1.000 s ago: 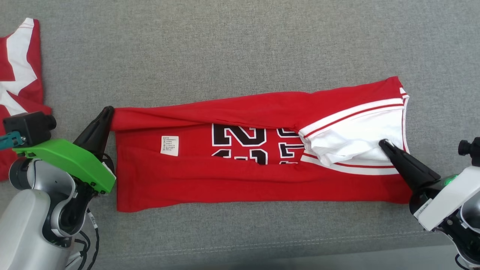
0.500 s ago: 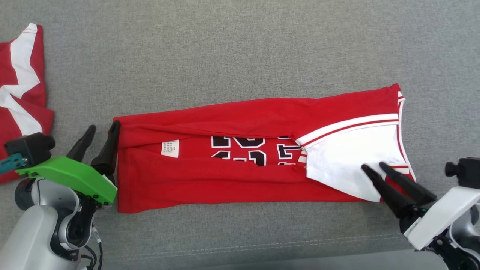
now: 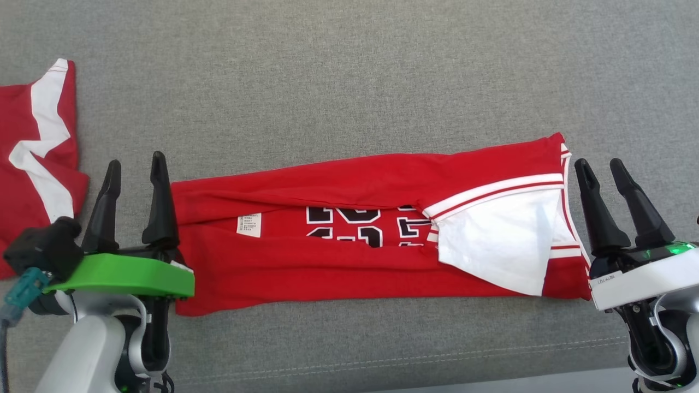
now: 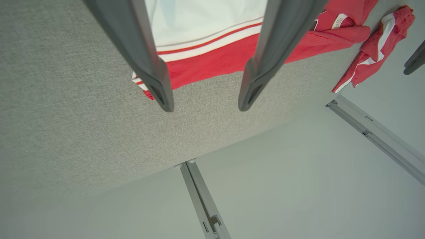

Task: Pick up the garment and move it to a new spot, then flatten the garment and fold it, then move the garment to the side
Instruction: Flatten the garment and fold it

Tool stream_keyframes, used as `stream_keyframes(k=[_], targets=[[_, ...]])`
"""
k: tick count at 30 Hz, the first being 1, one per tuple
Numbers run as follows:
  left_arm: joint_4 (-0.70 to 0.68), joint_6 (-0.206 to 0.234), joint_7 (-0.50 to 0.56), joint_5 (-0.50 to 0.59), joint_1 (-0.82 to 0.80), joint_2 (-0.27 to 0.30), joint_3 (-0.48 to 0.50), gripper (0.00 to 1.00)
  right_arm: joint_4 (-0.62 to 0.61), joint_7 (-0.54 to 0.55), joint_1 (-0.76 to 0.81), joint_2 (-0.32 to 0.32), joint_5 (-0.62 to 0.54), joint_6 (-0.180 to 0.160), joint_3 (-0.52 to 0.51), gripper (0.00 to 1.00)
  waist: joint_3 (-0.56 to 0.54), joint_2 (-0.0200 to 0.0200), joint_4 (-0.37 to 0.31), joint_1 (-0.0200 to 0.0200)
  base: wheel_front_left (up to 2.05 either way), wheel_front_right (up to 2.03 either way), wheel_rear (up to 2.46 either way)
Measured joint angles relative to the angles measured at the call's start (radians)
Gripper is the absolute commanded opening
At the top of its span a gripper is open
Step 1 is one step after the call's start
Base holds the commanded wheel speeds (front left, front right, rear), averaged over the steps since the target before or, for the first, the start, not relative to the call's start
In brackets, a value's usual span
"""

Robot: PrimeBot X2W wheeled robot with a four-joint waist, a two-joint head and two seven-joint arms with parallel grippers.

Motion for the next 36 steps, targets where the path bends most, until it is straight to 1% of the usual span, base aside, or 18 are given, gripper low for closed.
stream_keyframes(k=[5,9,12,14,18,21,25,29,32,36], targets=[[-0.006,0.066,-0.018,0.106,0.024,-0.011,-0.066,1.0,0.045,-0.032,-0.017,0.034,-0.132,0.0,0.002,1.0,-0.024,0.0,0.009,0.0,0.0,0.0,0.0],[0.011,0.133,-0.026,0.211,0.031,-0.015,-0.122,1.0,0.084,-0.045,-0.022,0.058,-0.207,0.0,0.014,1.0,-0.04,0.0,0.021,0.0,0.0,0.0,0.0],[0.035,0.162,-0.026,0.249,0.049,-0.021,-0.156,1.0,0.109,-0.053,-0.021,0.064,-0.262,0.0,0.022,1.0,-0.057,0.0,0.027,0.0,0.0,0.0,0.0],[0.05,0.173,-0.027,0.261,0.067,-0.027,-0.167,1.0,0.127,-0.06,-0.016,0.067,-0.286,0.0,0.025,1.0,-0.07,0.0,0.03,0.0,0.0,0.0,0.0],[0.069,0.174,-0.049,0.259,0.095,-0.046,-0.172,1.0,0.158,-0.081,0.01,0.077,-0.33,0.0,0.024,1.0,-0.102,0.0,0.035,0.0,0.0,0.0,0.0],[0.078,0.161,-0.067,0.242,0.118,-0.058,-0.161,1.0,0.174,-0.094,0.027,0.088,-0.351,0.0,0.02,1.0,-0.128,0.0,0.039,0.0,0.0,0.0,0.0],[0.088,0.132,-0.085,0.223,0.124,-0.086,-0.126,1.0,0.19,-0.102,0.045,0.102,-0.36,0.0,0.012,1.0,-0.16,0.0,0.043,0.0,0.0,0.0,0.0],[0.094,0.104,-0.088,0.226,0.125,-0.116,-0.066,1.0,0.199,-0.104,0.051,0.109,-0.368,0.0,0.006,1.0,-0.184,0.0,0.046,0.0,0.0,0.0,0.0],[0.087,0.084,-0.089,0.268,0.126,-0.14,-0.022,1.0,0.207,-0.105,0.057,0.11,-0.379,0.0,-0.003,1.0,-0.195,0.0,0.048,0.0,0.0,0.0,0.0],[0.123,0.073,-0.09,0.353,0.153,-0.139,-0.024,1.0,0.217,-0.104,0.059,0.11,-0.388,0.0,-0.003,1.0,-0.204,0.0,0.049,0.0,0.0,0.0,0.0]])
